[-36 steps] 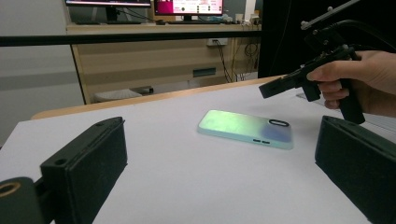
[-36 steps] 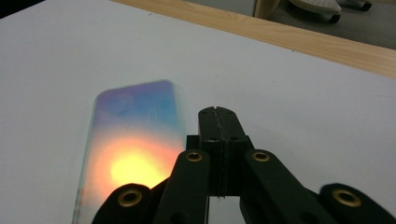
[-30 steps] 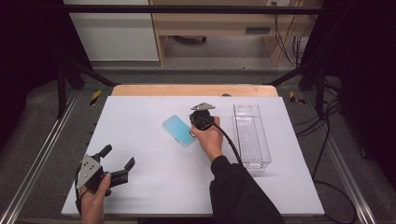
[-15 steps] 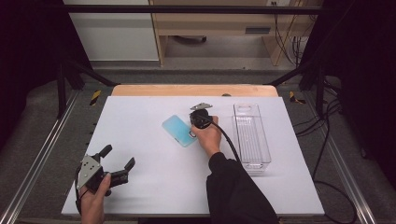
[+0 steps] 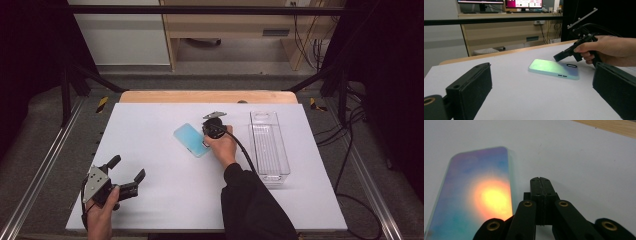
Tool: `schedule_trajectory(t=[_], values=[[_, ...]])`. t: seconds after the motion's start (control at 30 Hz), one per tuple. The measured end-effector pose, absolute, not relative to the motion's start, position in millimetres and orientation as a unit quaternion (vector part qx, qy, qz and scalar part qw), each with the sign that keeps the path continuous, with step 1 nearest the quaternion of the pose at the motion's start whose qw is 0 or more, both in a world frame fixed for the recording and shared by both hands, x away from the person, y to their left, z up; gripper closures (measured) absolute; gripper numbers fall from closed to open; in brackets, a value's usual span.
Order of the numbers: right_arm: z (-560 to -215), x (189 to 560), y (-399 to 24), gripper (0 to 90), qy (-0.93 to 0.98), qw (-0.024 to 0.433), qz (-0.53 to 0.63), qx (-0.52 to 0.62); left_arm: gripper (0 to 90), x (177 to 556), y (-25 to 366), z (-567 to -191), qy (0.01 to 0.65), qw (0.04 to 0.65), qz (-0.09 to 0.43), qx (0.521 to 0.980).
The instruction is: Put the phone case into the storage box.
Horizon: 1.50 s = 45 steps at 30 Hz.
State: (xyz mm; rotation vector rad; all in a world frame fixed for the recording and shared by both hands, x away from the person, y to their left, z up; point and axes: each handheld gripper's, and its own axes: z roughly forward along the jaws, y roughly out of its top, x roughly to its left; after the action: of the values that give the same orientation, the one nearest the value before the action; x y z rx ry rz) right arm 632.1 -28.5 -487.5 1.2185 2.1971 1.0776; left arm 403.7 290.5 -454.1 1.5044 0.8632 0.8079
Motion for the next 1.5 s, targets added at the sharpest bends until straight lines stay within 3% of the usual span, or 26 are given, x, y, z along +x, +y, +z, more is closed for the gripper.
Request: schedule_trajectory(t=[1.5], values=[[-484,599,18,90.0,0.862,0.139,0.391,0.292,2.1,401,283,-452,0.364,0.574,0.338,0.651]])
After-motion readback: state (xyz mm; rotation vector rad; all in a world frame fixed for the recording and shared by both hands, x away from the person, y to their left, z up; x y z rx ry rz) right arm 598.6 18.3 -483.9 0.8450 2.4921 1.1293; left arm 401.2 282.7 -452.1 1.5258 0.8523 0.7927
